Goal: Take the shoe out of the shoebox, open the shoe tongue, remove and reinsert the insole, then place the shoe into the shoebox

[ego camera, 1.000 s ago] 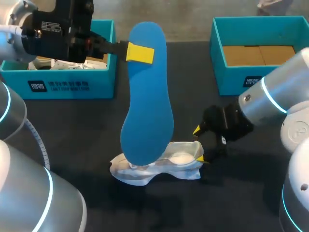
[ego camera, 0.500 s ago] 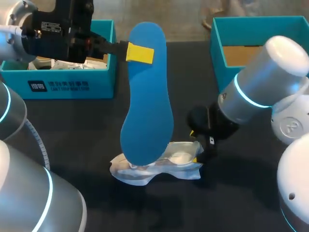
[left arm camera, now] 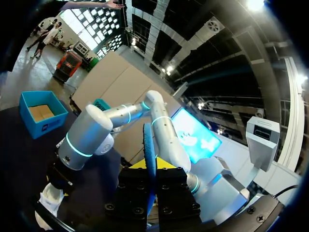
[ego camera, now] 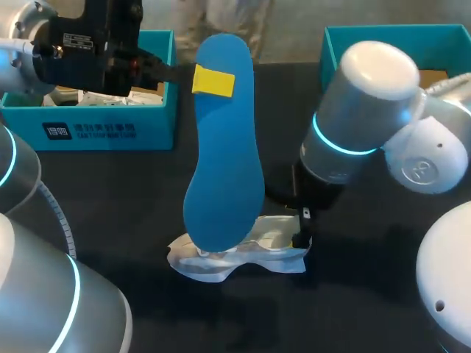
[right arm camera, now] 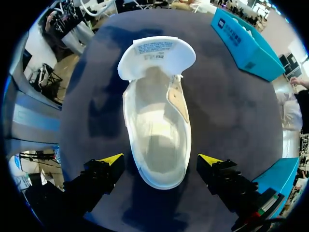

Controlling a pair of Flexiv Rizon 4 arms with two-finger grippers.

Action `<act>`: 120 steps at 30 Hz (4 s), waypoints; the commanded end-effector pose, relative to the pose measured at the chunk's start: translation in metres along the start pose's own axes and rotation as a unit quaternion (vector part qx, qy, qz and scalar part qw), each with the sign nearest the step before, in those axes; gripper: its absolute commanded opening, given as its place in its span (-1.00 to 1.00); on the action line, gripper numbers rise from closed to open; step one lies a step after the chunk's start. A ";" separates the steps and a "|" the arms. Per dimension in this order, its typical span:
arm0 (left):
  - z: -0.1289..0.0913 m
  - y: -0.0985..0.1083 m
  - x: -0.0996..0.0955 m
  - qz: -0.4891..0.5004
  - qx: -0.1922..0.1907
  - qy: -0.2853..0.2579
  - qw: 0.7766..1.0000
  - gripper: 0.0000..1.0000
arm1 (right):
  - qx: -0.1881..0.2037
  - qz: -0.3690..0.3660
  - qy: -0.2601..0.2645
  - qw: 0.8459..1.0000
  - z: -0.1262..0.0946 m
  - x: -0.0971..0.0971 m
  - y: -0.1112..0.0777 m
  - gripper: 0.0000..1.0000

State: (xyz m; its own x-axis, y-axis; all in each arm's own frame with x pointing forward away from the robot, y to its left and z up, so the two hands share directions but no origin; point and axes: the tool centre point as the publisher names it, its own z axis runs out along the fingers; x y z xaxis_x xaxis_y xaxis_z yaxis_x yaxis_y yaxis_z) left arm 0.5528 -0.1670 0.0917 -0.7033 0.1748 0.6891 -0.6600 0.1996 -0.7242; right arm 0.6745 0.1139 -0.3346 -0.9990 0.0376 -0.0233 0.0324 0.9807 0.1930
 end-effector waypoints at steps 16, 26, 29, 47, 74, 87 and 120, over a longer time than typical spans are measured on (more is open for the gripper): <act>0.001 -0.001 0.000 -0.001 -0.002 -0.001 1.000 -1.00 | 0.062 -0.015 0.000 0.998 0.000 -0.006 0.010 1.00; 0.001 -0.001 0.000 -0.001 -0.002 -0.001 1.000 -1.00 | 0.061 -0.048 -0.005 0.997 0.001 -0.029 0.026 1.00; 0.001 -0.001 0.000 -0.001 -0.002 -0.001 1.000 -1.00 | 0.060 -0.056 -0.002 0.997 0.005 -0.034 0.031 1.00; 0.001 -0.001 0.000 -0.001 -0.002 -0.001 1.000 -1.00 | 0.061 -0.063 -0.004 0.996 0.042 -0.049 0.042 1.00; 0.001 -0.001 0.000 -0.001 -0.002 -0.001 1.000 -1.00 | 0.066 -0.048 0.017 0.997 0.068 -0.050 0.036 -1.00; 0.001 -0.001 0.000 -0.001 -0.002 -0.001 1.000 -1.00 | 0.073 0.008 0.028 0.997 0.050 -0.041 0.024 -1.00; 0.001 -0.001 0.000 -0.001 -0.002 -0.001 1.000 -1.00 | 0.063 0.485 -0.015 0.872 0.003 -0.008 0.024 -1.00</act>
State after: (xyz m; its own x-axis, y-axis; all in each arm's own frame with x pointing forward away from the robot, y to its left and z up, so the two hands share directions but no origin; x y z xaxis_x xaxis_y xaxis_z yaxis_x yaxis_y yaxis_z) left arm 0.5528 -0.1670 0.0917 -0.7032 0.1746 0.6892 -0.6601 0.1998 -0.7241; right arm 0.6860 0.1340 -0.3386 -0.5539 0.8280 0.0868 0.8324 0.5527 0.0396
